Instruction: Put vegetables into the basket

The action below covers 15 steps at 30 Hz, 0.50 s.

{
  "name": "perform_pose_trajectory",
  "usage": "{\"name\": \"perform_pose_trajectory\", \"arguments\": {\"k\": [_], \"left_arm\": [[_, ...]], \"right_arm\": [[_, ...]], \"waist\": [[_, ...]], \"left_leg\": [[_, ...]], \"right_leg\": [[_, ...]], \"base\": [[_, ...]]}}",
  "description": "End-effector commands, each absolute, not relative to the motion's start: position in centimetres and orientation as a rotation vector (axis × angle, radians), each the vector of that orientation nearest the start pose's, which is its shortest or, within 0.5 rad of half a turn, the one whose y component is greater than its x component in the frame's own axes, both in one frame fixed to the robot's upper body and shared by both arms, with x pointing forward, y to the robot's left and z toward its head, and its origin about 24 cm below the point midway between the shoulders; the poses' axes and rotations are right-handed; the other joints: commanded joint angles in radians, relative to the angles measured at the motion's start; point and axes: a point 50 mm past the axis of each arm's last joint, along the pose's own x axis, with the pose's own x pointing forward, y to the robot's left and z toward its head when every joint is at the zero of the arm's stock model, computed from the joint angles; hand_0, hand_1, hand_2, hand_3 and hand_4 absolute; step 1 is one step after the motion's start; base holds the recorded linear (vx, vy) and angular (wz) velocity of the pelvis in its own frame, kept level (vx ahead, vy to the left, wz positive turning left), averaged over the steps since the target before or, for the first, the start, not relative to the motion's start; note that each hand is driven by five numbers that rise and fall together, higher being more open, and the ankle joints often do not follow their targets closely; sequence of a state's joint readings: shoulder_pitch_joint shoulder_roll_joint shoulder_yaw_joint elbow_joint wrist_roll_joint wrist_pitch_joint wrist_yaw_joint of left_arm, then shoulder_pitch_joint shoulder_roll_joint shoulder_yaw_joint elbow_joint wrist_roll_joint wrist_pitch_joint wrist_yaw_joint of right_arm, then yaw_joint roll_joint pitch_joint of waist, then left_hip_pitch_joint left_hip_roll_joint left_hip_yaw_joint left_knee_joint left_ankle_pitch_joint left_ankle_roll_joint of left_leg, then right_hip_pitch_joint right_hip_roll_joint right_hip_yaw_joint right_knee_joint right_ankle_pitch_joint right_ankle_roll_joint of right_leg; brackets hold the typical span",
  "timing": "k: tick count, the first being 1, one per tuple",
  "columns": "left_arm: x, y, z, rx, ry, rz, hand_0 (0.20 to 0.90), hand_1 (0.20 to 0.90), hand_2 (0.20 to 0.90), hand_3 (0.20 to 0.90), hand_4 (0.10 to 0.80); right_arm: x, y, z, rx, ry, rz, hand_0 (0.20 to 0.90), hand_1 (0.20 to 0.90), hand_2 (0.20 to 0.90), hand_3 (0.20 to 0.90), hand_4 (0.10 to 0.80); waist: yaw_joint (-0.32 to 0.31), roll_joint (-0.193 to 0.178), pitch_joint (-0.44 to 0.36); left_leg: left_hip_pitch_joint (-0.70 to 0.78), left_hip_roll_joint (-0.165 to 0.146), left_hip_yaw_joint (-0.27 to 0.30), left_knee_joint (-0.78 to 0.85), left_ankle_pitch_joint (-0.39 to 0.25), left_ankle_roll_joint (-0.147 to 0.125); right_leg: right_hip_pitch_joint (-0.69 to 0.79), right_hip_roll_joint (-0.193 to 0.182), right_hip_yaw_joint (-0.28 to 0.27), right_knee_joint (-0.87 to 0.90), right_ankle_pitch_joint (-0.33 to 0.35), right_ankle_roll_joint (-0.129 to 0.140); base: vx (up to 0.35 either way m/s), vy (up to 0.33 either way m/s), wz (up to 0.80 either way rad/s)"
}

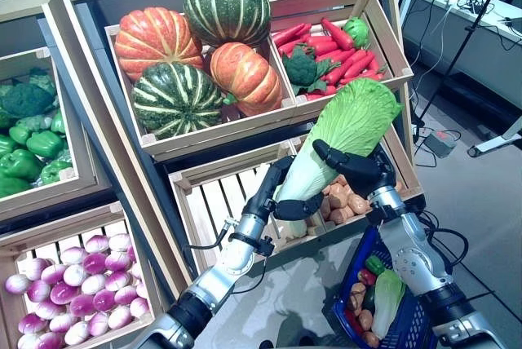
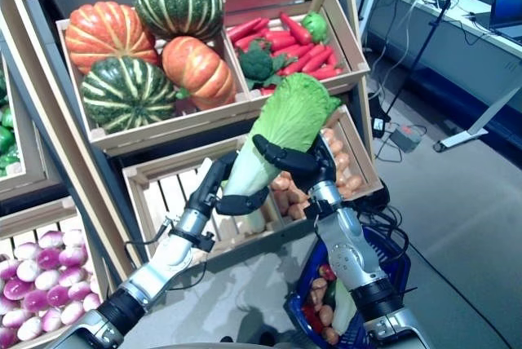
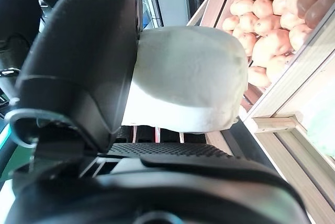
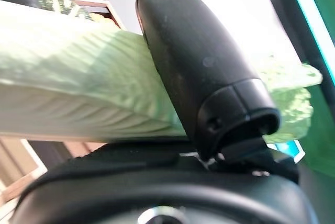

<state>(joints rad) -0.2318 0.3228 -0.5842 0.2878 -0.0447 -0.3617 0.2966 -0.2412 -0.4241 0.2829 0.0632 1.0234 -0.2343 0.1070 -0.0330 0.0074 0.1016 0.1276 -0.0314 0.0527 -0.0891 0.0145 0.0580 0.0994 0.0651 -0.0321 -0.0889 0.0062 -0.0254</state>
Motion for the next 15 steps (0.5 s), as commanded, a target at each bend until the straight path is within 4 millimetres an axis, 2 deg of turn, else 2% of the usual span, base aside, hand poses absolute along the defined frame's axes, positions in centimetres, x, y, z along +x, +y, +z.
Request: {"name": "perform_pose_trajectory", "arguments": {"k": [1, 6, 7, 8, 15], "left_arm": [[24.7, 8.0, -0.2, 0.422, -0.097, -0.49, 0.3, 0.3, 0.3, 0.3, 0.4], [24.7, 7.7, 0.1, 0.395, -0.114, -0.483, 0.3, 0.3, 0.3, 0.3, 0.4], [24.8, 7.7, 0.2, 0.389, -0.118, -0.482, 0.3, 0.3, 0.3, 0.3, 0.4], [24.8, 7.7, 0.4, 0.383, -0.124, -0.481, 0.3, 0.3, 0.3, 0.3, 0.4], [25.2, 7.1, 1.8, 0.332, -0.183, -0.468, 0.3, 0.3, 0.3, 0.3, 0.4]], "right_arm": [[27.5, -17.2, 25.2, 0.632, -1.063, 0.438, 0.9, 0.9, 0.9, 0.9, 0.8], [27.8, -16.8, 24.8, 0.675, -1.029, 0.473, 0.9, 0.9, 0.9, 0.9, 0.8], [27.8, -16.7, 24.7, 0.685, -1.024, 0.48, 0.7, 0.7, 0.7, 0.7, 0.667], [27.8, -16.6, 24.6, 0.691, -1.02, 0.485, 0.3, 0.3, 0.3, 0.3, 0.4], [28.1, -15.9, 24.1, 0.746, -0.998, 0.511, 0.3, 0.3, 0.3, 0.3, 0.4]], "waist": [[-0.008, -0.042, -0.082], [-0.004, -0.044, -0.081], [-0.003, -0.045, -0.082], [-0.002, -0.045, -0.082], [0.005, -0.05, -0.081]], "left_leg": [[0.0, -0.054, -0.021, 0.002, -0.086, 0.04], [0.003, -0.054, -0.024, 0.002, -0.087, 0.04], [0.003, -0.054, -0.025, 0.002, -0.087, 0.04], [0.003, -0.054, -0.025, 0.002, -0.088, 0.04], [0.002, -0.055, -0.033, 0.002, -0.087, 0.039]], "right_leg": [[0.018, 0.0, -0.023, 0.025, -0.042, 0.007], [0.022, 0.0, -0.023, 0.024, -0.042, 0.006], [0.023, 0.0, -0.024, 0.023, -0.042, 0.006], [0.023, 0.0, -0.025, 0.022, -0.042, 0.006], [0.026, 0.0, -0.029, 0.017, -0.04, 0.006]], "base": [[0.0, 0.0, 0.0], [0.0, 0.0, 0.0], [0.0, 0.0, 0.0], [0.0, 0.0, 0.0], [0.0, 0.0, 0.0]]}}
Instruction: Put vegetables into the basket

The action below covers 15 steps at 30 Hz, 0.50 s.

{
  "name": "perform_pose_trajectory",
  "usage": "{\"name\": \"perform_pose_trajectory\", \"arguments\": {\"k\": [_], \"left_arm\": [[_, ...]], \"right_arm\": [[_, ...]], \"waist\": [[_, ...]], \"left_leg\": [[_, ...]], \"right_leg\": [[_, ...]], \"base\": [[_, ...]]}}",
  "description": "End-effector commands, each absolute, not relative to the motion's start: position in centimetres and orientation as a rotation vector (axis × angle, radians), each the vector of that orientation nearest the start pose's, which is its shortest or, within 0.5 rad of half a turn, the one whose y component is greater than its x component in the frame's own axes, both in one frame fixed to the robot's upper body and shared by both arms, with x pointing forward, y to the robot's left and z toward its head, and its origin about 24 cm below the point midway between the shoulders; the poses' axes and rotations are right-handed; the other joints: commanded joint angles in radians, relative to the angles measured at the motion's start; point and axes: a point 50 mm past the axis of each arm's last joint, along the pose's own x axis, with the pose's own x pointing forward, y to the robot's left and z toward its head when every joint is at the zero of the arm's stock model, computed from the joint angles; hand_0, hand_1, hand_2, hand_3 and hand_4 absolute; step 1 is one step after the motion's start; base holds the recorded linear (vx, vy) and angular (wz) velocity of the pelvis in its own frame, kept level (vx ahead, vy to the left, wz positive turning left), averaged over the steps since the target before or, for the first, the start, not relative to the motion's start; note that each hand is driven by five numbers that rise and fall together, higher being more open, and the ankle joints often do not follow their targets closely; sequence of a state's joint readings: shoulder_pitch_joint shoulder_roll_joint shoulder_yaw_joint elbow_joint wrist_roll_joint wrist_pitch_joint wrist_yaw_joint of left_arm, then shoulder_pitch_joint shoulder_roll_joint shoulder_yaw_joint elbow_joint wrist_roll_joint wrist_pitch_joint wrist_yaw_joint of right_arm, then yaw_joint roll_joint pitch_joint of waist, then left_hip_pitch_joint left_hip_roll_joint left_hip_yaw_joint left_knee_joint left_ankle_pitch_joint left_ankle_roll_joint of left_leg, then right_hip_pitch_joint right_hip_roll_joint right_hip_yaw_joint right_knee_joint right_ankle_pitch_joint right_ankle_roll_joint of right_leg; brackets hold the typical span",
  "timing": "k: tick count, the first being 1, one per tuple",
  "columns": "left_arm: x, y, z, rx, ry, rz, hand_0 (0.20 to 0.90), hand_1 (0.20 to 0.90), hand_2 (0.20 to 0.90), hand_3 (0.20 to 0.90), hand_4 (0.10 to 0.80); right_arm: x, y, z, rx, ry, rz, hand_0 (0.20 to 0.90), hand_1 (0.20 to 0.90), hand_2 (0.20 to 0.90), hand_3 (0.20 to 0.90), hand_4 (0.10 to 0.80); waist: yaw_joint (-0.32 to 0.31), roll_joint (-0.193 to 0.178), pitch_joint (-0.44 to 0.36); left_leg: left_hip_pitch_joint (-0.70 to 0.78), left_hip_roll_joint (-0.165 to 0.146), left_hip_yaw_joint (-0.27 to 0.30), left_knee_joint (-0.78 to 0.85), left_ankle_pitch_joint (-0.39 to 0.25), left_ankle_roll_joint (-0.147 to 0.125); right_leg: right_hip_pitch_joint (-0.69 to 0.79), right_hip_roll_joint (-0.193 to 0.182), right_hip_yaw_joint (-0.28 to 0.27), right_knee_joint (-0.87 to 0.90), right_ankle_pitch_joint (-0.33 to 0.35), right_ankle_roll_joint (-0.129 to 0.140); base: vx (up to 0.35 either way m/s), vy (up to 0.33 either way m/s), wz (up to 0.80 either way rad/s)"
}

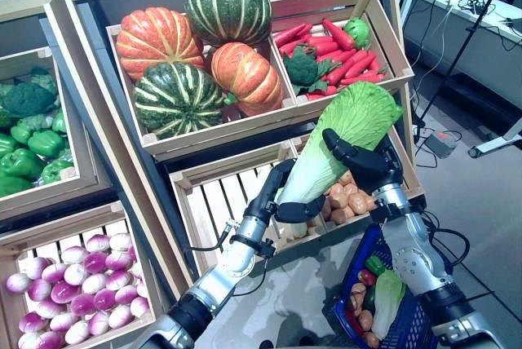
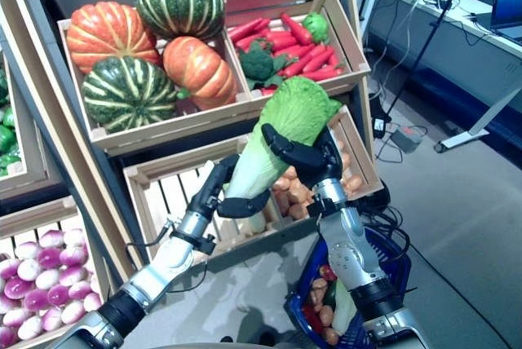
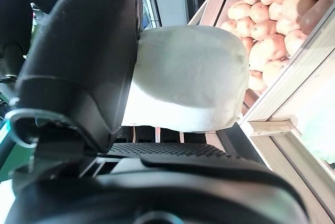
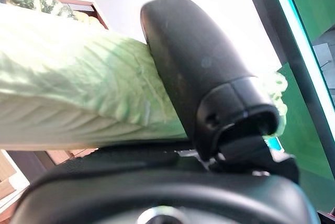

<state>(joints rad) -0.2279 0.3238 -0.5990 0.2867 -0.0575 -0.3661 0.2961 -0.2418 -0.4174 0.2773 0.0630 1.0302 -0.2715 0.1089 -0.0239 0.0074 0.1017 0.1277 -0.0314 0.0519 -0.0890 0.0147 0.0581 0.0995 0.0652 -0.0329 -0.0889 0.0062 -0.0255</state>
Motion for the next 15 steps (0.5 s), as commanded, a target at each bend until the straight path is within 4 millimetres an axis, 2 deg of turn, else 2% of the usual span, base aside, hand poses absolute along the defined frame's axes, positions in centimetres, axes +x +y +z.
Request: {"name": "perform_pose_trajectory", "arguments": {"k": [1, 15], "left_arm": [[25.2, 7.0, 2.0, 0.326, -0.189, -0.466, 0.3, 0.3, 0.3, 0.3, 0.4], [25.6, 6.4, 3.6, 0.277, -0.249, -0.435, 0.3, 0.3, 0.3, 0.3, 0.4]], "right_arm": [[28.1, -15.9, 24.0, 0.75, -0.997, 0.506, 0.3, 0.3, 0.3, 0.3, 0.4], [28.0, -15.5, 23.8, 0.775, -0.996, 0.491, 0.3, 0.3, 0.3, 0.3, 0.4]], "waist": [[-0.004, -0.051, -0.081], [-0.005, -0.048, -0.086]], "left_leg": [[0.001, -0.055, -0.032, 0.002, -0.087, 0.039], [-0.001, -0.055, -0.03, 0.002, -0.088, 0.041]], "right_leg": [[0.026, 0.0, -0.029, 0.016, -0.04, 0.006], [0.026, 0.001, -0.025, 0.01, -0.036, 0.006]], "base": [[0.0, 0.0, 0.0], [0.0, 0.0, 0.0]]}}
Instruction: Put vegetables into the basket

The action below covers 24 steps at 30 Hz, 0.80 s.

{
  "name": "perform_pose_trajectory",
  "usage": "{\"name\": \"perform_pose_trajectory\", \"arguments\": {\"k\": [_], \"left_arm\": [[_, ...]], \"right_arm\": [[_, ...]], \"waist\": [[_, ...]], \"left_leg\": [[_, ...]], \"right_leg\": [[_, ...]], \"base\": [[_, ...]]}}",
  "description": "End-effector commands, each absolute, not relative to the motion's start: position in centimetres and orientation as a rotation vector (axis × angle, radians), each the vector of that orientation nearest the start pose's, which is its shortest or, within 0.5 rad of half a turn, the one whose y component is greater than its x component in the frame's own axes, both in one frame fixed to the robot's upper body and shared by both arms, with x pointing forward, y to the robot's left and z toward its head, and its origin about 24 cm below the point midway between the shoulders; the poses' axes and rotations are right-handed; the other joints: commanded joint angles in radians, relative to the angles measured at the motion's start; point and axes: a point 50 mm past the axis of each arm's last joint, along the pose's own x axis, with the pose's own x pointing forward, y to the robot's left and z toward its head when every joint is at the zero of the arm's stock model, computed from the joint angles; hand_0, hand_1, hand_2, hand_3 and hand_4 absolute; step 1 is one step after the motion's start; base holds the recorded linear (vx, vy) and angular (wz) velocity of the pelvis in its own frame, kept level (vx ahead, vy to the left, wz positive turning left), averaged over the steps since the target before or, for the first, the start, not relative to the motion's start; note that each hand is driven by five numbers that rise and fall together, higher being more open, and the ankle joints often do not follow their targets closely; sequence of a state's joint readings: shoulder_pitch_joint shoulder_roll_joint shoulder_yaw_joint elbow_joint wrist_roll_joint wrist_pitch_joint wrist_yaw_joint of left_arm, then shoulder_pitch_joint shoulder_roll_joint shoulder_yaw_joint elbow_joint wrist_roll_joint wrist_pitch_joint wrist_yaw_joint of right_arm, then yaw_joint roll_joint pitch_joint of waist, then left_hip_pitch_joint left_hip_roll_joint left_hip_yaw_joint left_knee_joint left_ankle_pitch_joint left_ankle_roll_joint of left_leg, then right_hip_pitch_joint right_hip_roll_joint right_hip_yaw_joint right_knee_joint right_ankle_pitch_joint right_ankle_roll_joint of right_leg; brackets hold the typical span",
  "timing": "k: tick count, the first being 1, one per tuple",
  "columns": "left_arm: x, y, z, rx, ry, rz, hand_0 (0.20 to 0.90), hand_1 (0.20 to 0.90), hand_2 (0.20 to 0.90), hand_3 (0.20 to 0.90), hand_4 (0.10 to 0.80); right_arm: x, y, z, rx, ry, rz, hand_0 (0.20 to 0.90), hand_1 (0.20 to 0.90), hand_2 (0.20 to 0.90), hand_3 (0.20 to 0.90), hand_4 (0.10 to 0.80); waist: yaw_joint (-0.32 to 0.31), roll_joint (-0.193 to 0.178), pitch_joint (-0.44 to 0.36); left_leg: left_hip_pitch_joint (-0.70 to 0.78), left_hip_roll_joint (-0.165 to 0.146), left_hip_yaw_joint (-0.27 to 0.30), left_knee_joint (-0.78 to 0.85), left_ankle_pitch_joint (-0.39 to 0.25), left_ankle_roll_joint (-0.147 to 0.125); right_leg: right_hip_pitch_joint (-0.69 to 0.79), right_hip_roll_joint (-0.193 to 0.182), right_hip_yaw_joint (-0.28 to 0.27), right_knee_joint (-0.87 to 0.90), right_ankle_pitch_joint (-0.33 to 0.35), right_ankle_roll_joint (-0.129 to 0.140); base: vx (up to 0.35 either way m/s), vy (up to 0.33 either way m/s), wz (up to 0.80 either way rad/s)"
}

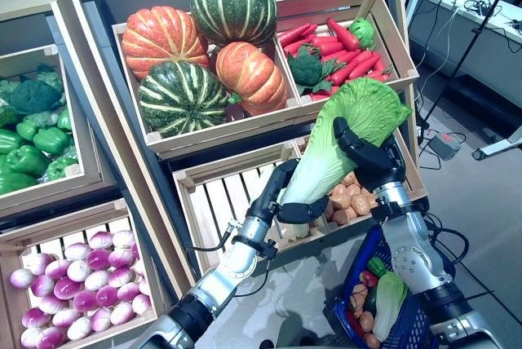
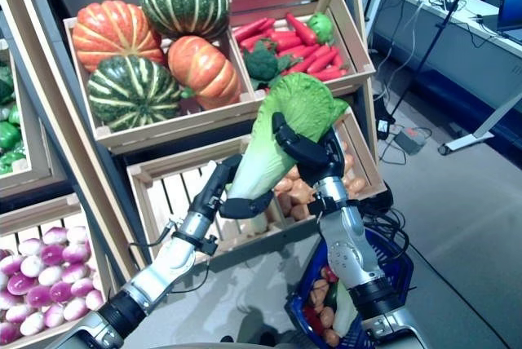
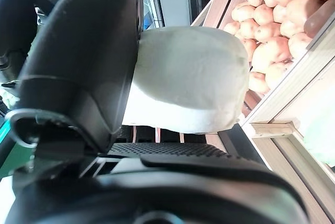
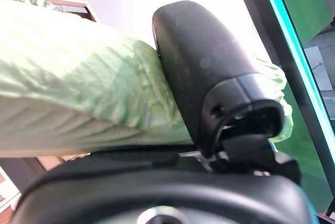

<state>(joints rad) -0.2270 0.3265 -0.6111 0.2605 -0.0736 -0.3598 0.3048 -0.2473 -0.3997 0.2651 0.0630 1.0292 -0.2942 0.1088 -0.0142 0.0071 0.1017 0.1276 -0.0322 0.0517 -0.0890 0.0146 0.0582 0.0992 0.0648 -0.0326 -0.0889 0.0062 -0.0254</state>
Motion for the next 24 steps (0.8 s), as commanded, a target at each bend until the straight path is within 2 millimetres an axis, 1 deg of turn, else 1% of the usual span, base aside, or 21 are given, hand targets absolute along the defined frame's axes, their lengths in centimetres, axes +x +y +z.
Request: {"name": "perform_pose_trajectory", "arguments": {"k": [1, 2, 3, 9, 18, 21, 24], "left_arm": [[25.6, 6.4, 3.7, 0.278, -0.253, -0.432, 0.453, 0.453, 0.453, 0.453, 0.502], [25.7, 6.4, 3.7, 0.277, -0.254, -0.431, 0.528, 0.528, 0.528, 0.528, 0.552], [25.8, 6.4, 3.9, 0.276, -0.257, -0.423, 0.9, 0.9, 0.9, 0.9, 0.8], [25.9, 6.9, 3.5, 0.27, -0.24, -0.391, 0.9, 0.9, 0.9, 0.9, 0.8], [26.0, 8.5, 1.9, 0.267, -0.126, -0.361, 0.9, 0.9, 0.9, 0.9, 0.8], [25.7, 9.1, 0.5, 0.268, -0.051, -0.351, 0.9, 0.9, 0.9, 0.9, 0.8], [25.1, 10.0, -1.2, 0.272, 0.038, -0.324, 0.9, 0.9, 0.9, 0.9, 0.8]], "right_arm": [[28.0, -15.5, 23.8, 0.776, -0.996, 0.49, 0.3, 0.3, 0.3, 0.3, 0.4], [28.0, -15.5, 23.8, 0.776, -0.996, 0.489, 0.3, 0.3, 0.3, 0.3, 0.4], [28.0, -15.5, 23.8, 0.776, -0.995, 0.489, 0.3, 0.3, 0.3, 0.3, 0.4], [28.0, -15.9, 23.7, 0.764, -1.0, 0.467, 0.3, 0.3, 0.3, 0.3, 0.4], [28.0, -17.0, 23.7, 0.714, -0.999, 0.445, 0.3, 0.3, 0.3, 0.3, 0.4], [28.0, -17.1, 24.0, 0.682, -0.998, 0.443, 0.3, 0.3, 0.3, 0.3, 0.4], [27.9, -17.5, 24.3, 0.66, -1.005, 0.432, 0.3, 0.3, 0.3, 0.3, 0.4]], "waist": [[-0.014, -0.048, -0.086], [-0.015, -0.048, -0.087], [-0.015, -0.047, -0.088], [-0.016, -0.048, -0.093], [-0.022, -0.045, -0.098], [-0.022, -0.046, -0.099], [-0.022, -0.047, -0.101]], "left_leg": [[-0.001, -0.054, -0.03, 0.002, -0.089, 0.041], [-0.001, -0.054, -0.031, 0.002, -0.089, 0.041], [-0.001, -0.054, -0.03, 0.002, -0.089, 0.041], [-0.001, -0.054, -0.027, 0.002, -0.09, 0.041], [0.003, -0.05, -0.017, 0.002, -0.089, 0.04], [0.004, -0.05, -0.016, 0.002, -0.09, 0.039], [0.004, -0.05, -0.014, 0.002, -0.09, 0.037]], "right_leg": [[0.027, 0.001, -0.026, 0.009, -0.036, 0.006], [0.027, 0.001, -0.026, 0.009, -0.036, 0.006], [0.027, 0.001, -0.026, 0.008, -0.036, 0.006], [0.028, 0.001, -0.025, 0.006, -0.034, 0.007], [0.028, 0.001, -0.018, 0.005, -0.029, 0.008], [0.029, 0.001, -0.016, 0.005, -0.028, 0.009], [0.03, 0.001, -0.015, 0.002, -0.027, 0.009]], "base": [[0.0, 0.0, 0.0], [0.0, 0.0, 0.0], [0.0, 0.0, 0.0], [0.0, 0.0, 0.0], [0.0, 0.0, 0.0], [0.0, 0.0, 0.0], [0.0, 0.0, 0.0]]}}
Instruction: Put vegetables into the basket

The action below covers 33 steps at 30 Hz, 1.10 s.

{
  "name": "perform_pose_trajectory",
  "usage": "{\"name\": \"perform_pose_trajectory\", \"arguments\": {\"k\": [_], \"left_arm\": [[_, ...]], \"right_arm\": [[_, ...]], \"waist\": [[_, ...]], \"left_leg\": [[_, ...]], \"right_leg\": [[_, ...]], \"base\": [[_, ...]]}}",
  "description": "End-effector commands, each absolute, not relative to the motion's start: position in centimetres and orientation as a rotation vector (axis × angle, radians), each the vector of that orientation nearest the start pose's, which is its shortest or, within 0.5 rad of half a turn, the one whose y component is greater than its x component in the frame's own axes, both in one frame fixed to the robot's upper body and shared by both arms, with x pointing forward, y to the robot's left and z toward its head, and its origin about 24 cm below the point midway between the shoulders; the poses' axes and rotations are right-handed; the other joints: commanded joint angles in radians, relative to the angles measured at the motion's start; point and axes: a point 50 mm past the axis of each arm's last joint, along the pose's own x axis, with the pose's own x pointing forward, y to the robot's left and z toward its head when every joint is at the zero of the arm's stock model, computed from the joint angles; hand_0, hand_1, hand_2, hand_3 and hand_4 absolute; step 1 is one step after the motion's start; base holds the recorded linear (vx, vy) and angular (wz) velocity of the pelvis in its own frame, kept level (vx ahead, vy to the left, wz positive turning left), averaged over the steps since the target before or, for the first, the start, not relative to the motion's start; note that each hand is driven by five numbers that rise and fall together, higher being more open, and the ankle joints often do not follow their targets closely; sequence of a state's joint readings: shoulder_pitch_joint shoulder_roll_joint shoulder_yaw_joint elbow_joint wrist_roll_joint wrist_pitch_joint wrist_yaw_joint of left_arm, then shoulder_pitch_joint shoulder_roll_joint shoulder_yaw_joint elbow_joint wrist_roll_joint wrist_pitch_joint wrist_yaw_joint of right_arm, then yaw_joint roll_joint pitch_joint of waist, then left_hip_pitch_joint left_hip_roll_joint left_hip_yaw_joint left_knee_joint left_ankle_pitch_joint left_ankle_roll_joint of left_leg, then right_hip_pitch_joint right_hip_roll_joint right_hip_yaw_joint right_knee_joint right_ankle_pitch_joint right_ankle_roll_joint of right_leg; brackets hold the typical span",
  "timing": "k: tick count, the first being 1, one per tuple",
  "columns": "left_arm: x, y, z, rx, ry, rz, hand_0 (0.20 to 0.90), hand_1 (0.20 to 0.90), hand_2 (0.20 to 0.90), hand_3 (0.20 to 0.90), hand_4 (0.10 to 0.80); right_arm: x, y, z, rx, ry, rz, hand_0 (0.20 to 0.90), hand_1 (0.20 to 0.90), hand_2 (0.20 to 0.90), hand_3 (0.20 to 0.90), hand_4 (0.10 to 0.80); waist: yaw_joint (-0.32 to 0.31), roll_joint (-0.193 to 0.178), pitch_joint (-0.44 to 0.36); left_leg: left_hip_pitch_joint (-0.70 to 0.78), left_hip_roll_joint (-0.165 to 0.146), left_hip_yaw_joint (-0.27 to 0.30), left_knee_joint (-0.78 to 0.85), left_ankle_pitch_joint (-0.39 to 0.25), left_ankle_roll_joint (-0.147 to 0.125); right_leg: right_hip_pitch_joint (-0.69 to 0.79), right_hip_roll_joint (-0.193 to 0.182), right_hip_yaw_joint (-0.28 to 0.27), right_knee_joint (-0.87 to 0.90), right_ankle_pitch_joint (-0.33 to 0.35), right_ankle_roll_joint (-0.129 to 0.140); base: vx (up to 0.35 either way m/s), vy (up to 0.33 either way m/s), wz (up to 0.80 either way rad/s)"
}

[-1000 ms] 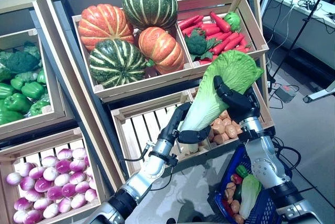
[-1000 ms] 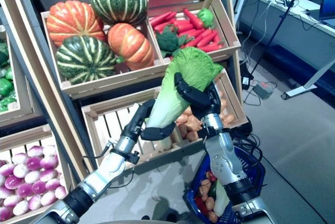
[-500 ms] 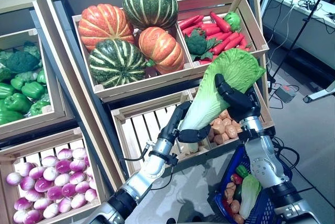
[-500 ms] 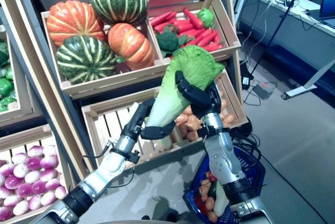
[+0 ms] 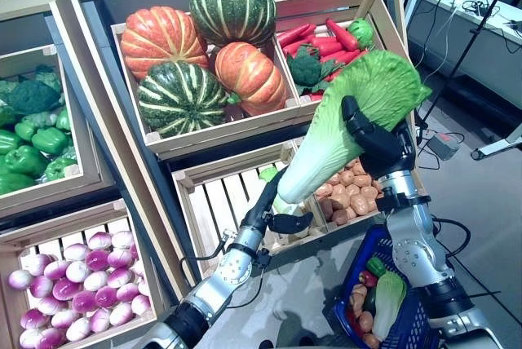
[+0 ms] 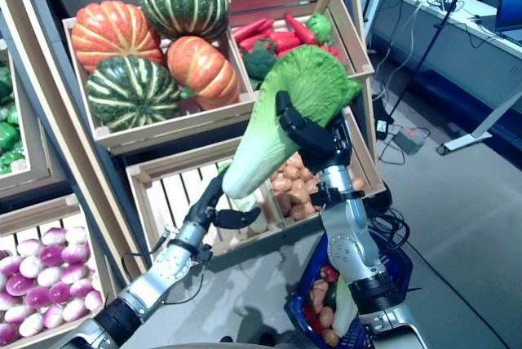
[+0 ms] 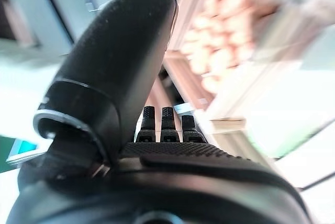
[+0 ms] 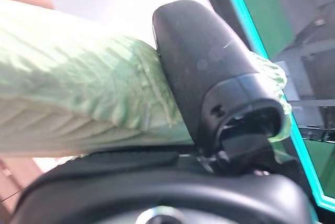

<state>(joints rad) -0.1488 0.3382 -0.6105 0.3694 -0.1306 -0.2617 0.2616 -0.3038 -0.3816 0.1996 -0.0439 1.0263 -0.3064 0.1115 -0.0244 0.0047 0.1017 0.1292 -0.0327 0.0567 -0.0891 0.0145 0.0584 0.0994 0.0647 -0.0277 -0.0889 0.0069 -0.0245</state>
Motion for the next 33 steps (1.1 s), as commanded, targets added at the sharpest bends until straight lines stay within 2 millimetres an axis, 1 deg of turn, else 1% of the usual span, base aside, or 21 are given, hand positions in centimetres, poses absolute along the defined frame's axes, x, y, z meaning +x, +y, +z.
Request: {"name": "perform_pose_trajectory", "arguments": {"k": [1, 3, 6, 7, 9, 11, 13, 17, 18, 19, 20, 24, 26, 27, 28, 29, 30, 31, 32, 33], "left_arm": [[24.8, 10.2, -1.8, 0.277, 0.063, -0.31, 0.9, 0.9, 0.9, 0.9, 0.8], [24.4, 11.0, -3.1, 0.295, 0.121, -0.267, 0.9, 0.9, 0.9, 0.9, 0.8], [24.2, 12.4, -4.3, 0.32, 0.172, -0.199, 0.9, 0.9, 0.9, 0.9, 0.8], [24.3, 13.0, -4.5, 0.33, 0.183, -0.175, 0.9, 0.9, 0.9, 0.9, 0.8], [24.3, 13.5, -4.5, 0.337, 0.187, -0.156, 0.9, 0.9, 0.9, 0.9, 0.8], [24.5, 14.4, -4.5, 0.354, 0.187, -0.121, 0.9, 0.9, 0.9, 0.9, 0.8], [24.7, 15.4, -4.3, 0.372, 0.185, -0.087, 0.9, 0.9, 0.9, 0.9, 0.8], [25.1, 16.7, -3.8, 0.397, 0.169, -0.038, 0.9, 0.9, 0.9, 0.9, 0.8], [25.2, 17.0, -3.5, 0.404, 0.16, -0.028, 0.9, 0.9, 0.9, 0.9, 0.8], [25.4, 17.5, -3.1, 0.411, 0.147, -0.017, 0.9, 0.9, 0.9, 0.9, 0.8], [25.4, 17.6, -3.0, 0.412, 0.144, -0.014, 0.9, 0.9, 0.9, 0.9, 0.8], [25.7, 18.5, -1.7, 0.428, 0.1, -0.015, 0.9, 0.9, 0.9, 0.9, 0.8], [26.1, 18.9, -1.0, 0.429, 0.075, -0.006, 0.9, 0.9, 0.9, 0.9, 0.8], [26.2, 19.0, -0.8, 0.429, 0.069, 0.004, 0.9, 0.9, 0.9, 0.9, 0.8], [26.4, 19.3, -0.5, 0.425, 0.068, 0.023, 0.9, 0.9, 0.9, 0.9, 0.8], [26.6, 20.3, 0.0, 0.409, 0.07, 0.079, 0.9, 0.9, 0.9, 0.9, 0.8], [26.7, 20.6, 0.1, 0.403, 0.071, 0.096, 0.9, 0.9, 0.9, 0.9, 0.8], [26.6, 21.3, 0.2, 0.384, 0.083, 0.143, 0.9, 0.9, 0.9, 0.9, 0.8], [26.6, 21.5, 0.3, 0.381, 0.083, 0.152, 0.9, 0.9, 0.9, 0.9, 0.8], [26.5, 21.9, 0.5, 0.37, 0.083, 0.168, 0.9, 0.9, 0.9, 0.9, 0.8]], "right_arm": [[27.9, -17.7, 24.3, 0.655, -1.006, 0.425, 0.3, 0.3, 0.3, 0.3, 0.4], [27.9, -18.2, 24.3, 0.633, -1.004, 0.394, 0.3, 0.3, 0.3, 0.3, 0.4], [28.0, -19.2, 23.9, 0.583, -0.985, 0.345, 0.3, 0.3, 0.3, 0.3, 0.4], [28.1, -19.7, 23.6, 0.562, -0.969, 0.323, 0.3, 0.3, 0.3, 0.3, 0.4], [28.1, -20.1, 23.3, 0.543, -0.954, 0.301, 0.3, 0.3, 0.3, 0.3, 0.4], [28.0, -21.3, 22.4, 0.516, -0.917, 0.248, 0.3, 0.3, 0.3, 0.3, 0.4], [27.8, -22.9, 20.9, 0.483, -0.866, 0.188, 0.3, 0.3, 0.3, 0.3, 0.4], [27.6, -24.9, 18.3, 0.404, -0.742, 0.071, 0.3, 0.3, 0.3, 0.3, 0.4], [27.5, -25.7, 17.1, 0.373, -0.685, 0.03, 0.3, 0.3, 0.3, 0.3, 0.4], [27.1, -26.9, 15.6, 0.333, -0.623, -0.016, 0.3, 0.3, 0.3, 0.3, 0.4], [27.0, -27.2, 15.2, 0.323, -0.601, -0.028, 0.3, 0.3, 0.3, 0.3, 0.4], [25.5, -29.9, 11.5, 0.287, -0.449, -0.156, 0.3, 0.3, 0.3, 0.3, 0.4], [25.2, -31.1, 10.6, 0.299, -0.412, -0.22, 0.3, 0.3, 0.3, 0.3, 0.4], [25.2, -31.4, 10.4, 0.301, -0.407, -0.228, 0.3, 0.3, 0.3, 0.3, 0.4], [25.4, -31.7, 10.1, 0.315, -0.397, -0.247, 0.3, 0.3, 0.3, 0.3, 0.4], [26.3, -31.8, 9.9, 0.33, -0.388, -0.234, 0.3, 0.3, 0.3, 0.3, 0.4], [26.7, -31.8, 10.0, 0.335, -0.388, -0.232, 0.3, 0.3, 0.3, 0.3, 0.4], [27.8, -31.5, 10.2, 0.335, -0.374, -0.235, 0.3, 0.3, 0.3, 0.3, 0.4], [28.1, -31.4, 10.3, 0.335, -0.374, -0.235, 0.3, 0.3, 0.3, 0.3, 0.4], [29.0, -31.1, 10.7, 0.337, -0.376, -0.249, 0.3, 0.3, 0.3, 0.3, 0.4]], "waist": [[-0.013, -0.045, -0.102], [-0.015, -0.046, -0.103], [-0.022, -0.049, -0.104], [-0.026, -0.049, -0.105], [-0.03, -0.048, -0.105], [-0.037, -0.046, -0.105], [-0.048, -0.043, -0.103], [-0.067, -0.036, -0.096], [-0.072, -0.034, -0.094], [-0.08, -0.031, -0.089], [-0.082, -0.03, -0.087], [-0.097, -0.022, -0.063], [-0.102, -0.016, -0.041], [-0.098, -0.014, -0.035], [-0.087, -0.012, -0.023], [-0.059, -0.008, -0.003], [-0.048, -0.007, 0.003], [-0.016, -0.004, 0.011], [-0.008, -0.005, 0.014], [0.013, -0.004, 0.02]], "left_leg": [[0.003, -0.048, -0.017, 0.002, -0.09, 0.037], [0.003, -0.047, -0.012, 0.002, -0.091, 0.036], [0.006, -0.046, -0.003, 0.002, -0.093, 0.037], [0.007, -0.046, 0.001, 0.002, -0.094, 0.037], [0.008, -0.045, 0.005, 0.002, -0.094, 0.037], [0.009, -0.044, 0.012, 0.002, -0.095, 0.037], [0.009, -0.044, 0.02, 0.002, -0.095, 0.037], [0.01, -0.043, 0.032, 0.002, -0.096, 0.037], [0.009, -0.042, 0.036, 0.002, -0.096, 0.037], [0.008, -0.041, 0.041, 0.002, -0.096, 0.037], [0.007, -0.041, 0.043, 0.002, -0.096, 0.037], [-0.01, -0.04, 0.054, 0.002, -0.092, 0.038], [-0.024, -0.038, 0.069, 0.002, -0.09, 0.037], [-0.029, -0.036, 0.082, 0.002, -0.09, 0.035], [-0.033, -0.03, 0.112, 0.002, -0.092, 0.032], [-0.03, -0.015, 0.177, 0.002, -0.097, 0.027], [-0.029, -0.01, 0.2, 0.002, -0.098, 0.025], [-0.02, 0.003, 0.243, 0.002, -0.105, 0.017], [-0.02, 0.006, 0.254, 0.002, -0.104, 0.017], [-0.021, 0.011, 0.274, 0.002, -0.105, 0.014]], "right_leg": [[0.03, 0.002, -0.019, 0.002, -0.028, 0.008], [0.028, 0.001, -0.018, 0.006, -0.029, 0.008], [0.029, 0.001, -0.013, 0.005, -0.029, 0.009], [0.029, 0.001, -0.011, 0.005, -0.028, 0.01], [0.029, 0.001, -0.009, 0.006, -0.027, 0.01], [0.026, 0.001, -0.004, 0.008, -0.025, 0.012], [0.021, 0.0, 0.002, 0.011, -0.021, 0.016], [0.014, 0.0, 0.016, 0.015, -0.015, 0.021], [0.011, 0.0, 0.019, 0.017, -0.013, 0.023], [0.006, 0.0, 0.024, 0.019, -0.011, 0.026], [0.004, 0.0, 0.026, 0.02, -0.01, 0.026], [-0.022, -0.004, 0.032, 0.025, 0.007, 0.038], [-0.042, -0.012, 0.025, 0.024, 0.019, 0.047], [-0.049, -0.018, 0.006, 0.024, 0.023, 0.052], [-0.058, -0.032, -0.047, 0.027, 0.026, 0.062], [-0.061, -0.058, -0.161, 0.038, 0.021, 0.081], [-0.062, -0.065, -0.194, 0.041, 0.02, 0.085], [-0.052, -0.085, -0.284, 0.055, 0.004, 0.103], [-0.051, -0.088, -0.301, 0.054, 0.005, 0.103], [-0.044, -0.091, -0.33, 0.046, 0.003, 0.104]], "base": [[0.0, 0.0, 0.0], [0.0, 0.0, 0.0], [0.0, 0.0, 0.0], [0.0, 0.0, 0.0], [0.002, 0.008, -0.07], [-0.001, 0.016, -0.09], [-0.003, 0.013, -0.03], [-0.008, 0.031, -0.05], [-0.009, 0.036, -0.05], [-0.008, 0.033, -0.06], [-0.008, 0.028, -0.09], [-0.028, 0.009, -0.14], [-0.082, -0.019, -0.19], [-0.101, -0.049, -0.23], [-0.131, -0.075, -0.34], [-0.127, -0.083, -0.58], [-0.081, -0.121, -0.9], [-0.031, -0.103, -1.07], [-0.026, -0.161, -1.43], [-0.026, -0.195, -1.67]]}}
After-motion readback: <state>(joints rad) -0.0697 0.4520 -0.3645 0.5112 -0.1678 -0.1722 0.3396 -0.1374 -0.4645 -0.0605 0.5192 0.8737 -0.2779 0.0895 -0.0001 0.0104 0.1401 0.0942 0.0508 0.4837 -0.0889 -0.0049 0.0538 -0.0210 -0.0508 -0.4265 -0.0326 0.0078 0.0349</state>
